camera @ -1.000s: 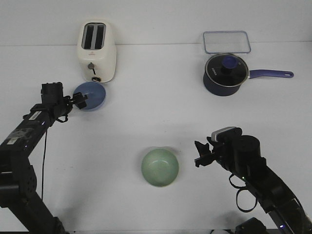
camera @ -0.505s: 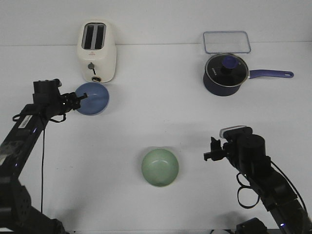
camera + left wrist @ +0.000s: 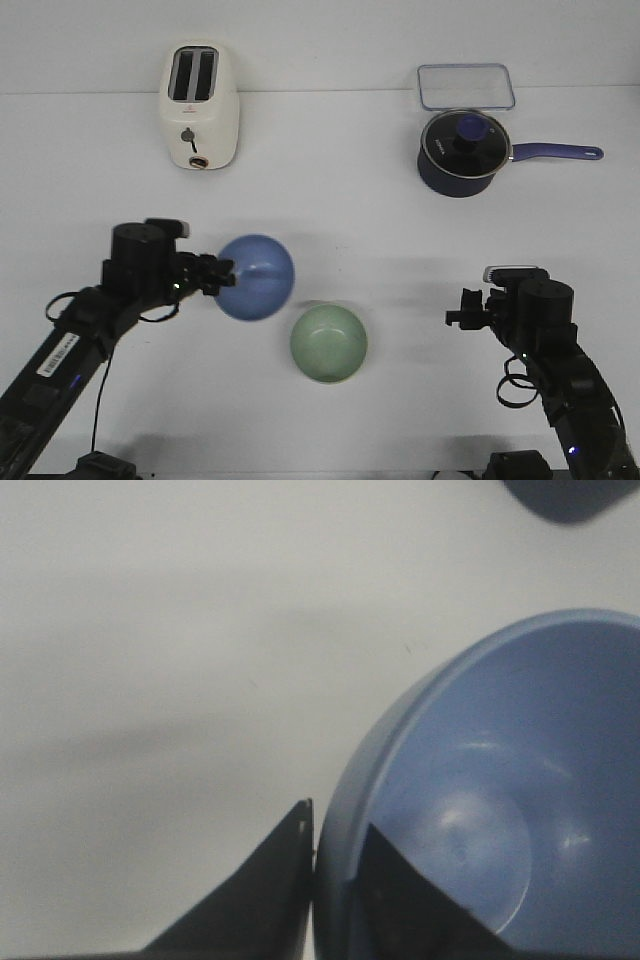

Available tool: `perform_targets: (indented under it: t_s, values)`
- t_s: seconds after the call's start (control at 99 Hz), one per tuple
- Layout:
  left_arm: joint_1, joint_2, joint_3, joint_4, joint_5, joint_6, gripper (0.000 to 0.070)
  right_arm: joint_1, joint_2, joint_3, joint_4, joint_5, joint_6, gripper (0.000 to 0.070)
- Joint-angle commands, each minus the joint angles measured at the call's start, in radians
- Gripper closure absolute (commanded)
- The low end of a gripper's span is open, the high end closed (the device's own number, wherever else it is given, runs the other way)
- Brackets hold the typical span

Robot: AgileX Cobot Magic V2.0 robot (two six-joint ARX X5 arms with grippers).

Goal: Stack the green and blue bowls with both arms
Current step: 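Carry the blue bowl over the green bowl and lower it inside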

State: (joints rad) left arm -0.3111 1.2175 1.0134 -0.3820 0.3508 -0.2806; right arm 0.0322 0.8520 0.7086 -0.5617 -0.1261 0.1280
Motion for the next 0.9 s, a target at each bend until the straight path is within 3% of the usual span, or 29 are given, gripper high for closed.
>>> perform_targets:
  t_s: [0.0,0.212,0.364,0.515,0.566,0.657,0.687,0.788,0.889]
  values:
    - [-0.089,0.014,-0.040,0.062,0.010,-0.074,0.0687,0.002,0.007,-0.002,0.024,-0.014,0.004,0.0369]
    - [-0.324,0.115,-0.063,0.209,-0.026,-0.134,0.0687,0.002,0.007,-0.003,0.038,-0.033,0.006,0.0369]
    - [-0.403,0.193,-0.063,0.228,-0.101,-0.121,0.0687,0.002,0.007,-0.003,0.037,-0.044,0.010,0.0369]
    - [-0.432,0.233,-0.063,0.227,-0.107,-0.096,0.0680,0.002,0.007,-0.003,0.037,-0.058,0.010,0.0369]
    - [-0.432,0.234,-0.063,0.227,-0.107,-0.096,0.0603,0.002,0.007,-0.003,0.037,-0.058,0.010,0.0369]
    - [-0.428,0.225,-0.060,0.222,-0.107,-0.096,0.0322,0.002,0.007,-0.003,0.037,-0.058,0.010,0.0369]
    - [-0.422,0.215,-0.057,0.218,-0.107,-0.094,0.0259,0.002,0.007,-0.002,0.037,-0.058,0.010,0.0369]
    - [-0.385,0.156,-0.049,0.202,-0.114,-0.066,0.0238,0.002,0.007,-0.003,0.040,-0.058,0.007,0.0369]
    - [-0.330,0.057,-0.040,0.169,-0.186,-0.021,0.0239,0.002,0.005,-0.003,0.053,-0.058,0.005,0.0369]
